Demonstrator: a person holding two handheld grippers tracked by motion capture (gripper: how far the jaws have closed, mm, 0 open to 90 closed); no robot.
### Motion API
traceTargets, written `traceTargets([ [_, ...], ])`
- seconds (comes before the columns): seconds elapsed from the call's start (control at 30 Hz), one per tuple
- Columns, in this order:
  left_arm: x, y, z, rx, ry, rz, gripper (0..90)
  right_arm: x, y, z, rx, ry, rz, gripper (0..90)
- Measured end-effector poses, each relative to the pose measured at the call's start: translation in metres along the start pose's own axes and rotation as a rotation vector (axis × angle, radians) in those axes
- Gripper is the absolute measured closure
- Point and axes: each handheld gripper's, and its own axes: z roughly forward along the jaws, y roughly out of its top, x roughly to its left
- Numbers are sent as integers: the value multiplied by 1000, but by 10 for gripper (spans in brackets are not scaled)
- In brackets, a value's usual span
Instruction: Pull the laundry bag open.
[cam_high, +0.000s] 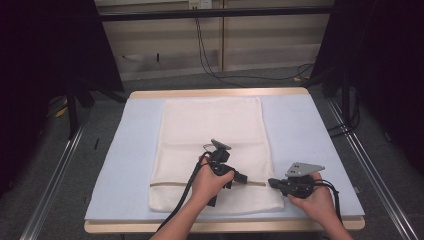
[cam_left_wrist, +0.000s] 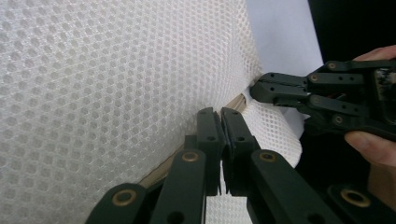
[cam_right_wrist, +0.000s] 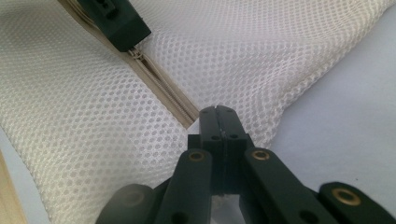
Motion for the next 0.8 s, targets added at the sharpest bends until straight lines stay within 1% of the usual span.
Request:
traceTargets([
  [0.03,0,0,0,2,-9,1,873,0,0,0,0,0,0,900],
  [0.1,0,-1,-1,-2,-3,3,873,0,0,0,0,0,0,900],
  [0.2,2,-2,-3,-2,-19,7,872,0,0,0,1,1,4,900],
  [0.23,3,-2,-4,-5,-13,12,872,0,0,0,2,1,3,900],
  [0.3,6,-4,-8,-7,-16,7,872,0,0,0,3,4,6,900],
  [0.4,8,-5,-9,-9,-15,5,872,0,0,0,3,4,7,900],
  [0.43,10,-5,-9,-7,-22,9,873,0,0,0,3,3,6,900],
  [0.47,10,-6,-9,-5,-15,12,873,0,0,0,3,1,5,900],
  [0.53,11,-6,-8,-2,-24,11,873,0,0,0,3,3,7,900],
  [0.6,11,-6,-8,2,-21,15,873,0,0,0,3,4,9,900],
  [0.67,12,-6,-8,-4,-18,15,873,0,0,0,2,4,8,900],
  [0.7,11,-7,-8,-8,-20,8,873,0,0,0,3,2,6,900],
  [0.8,12,-7,-9,-7,-12,12,873,-1,0,0,3,3,8,900],
])
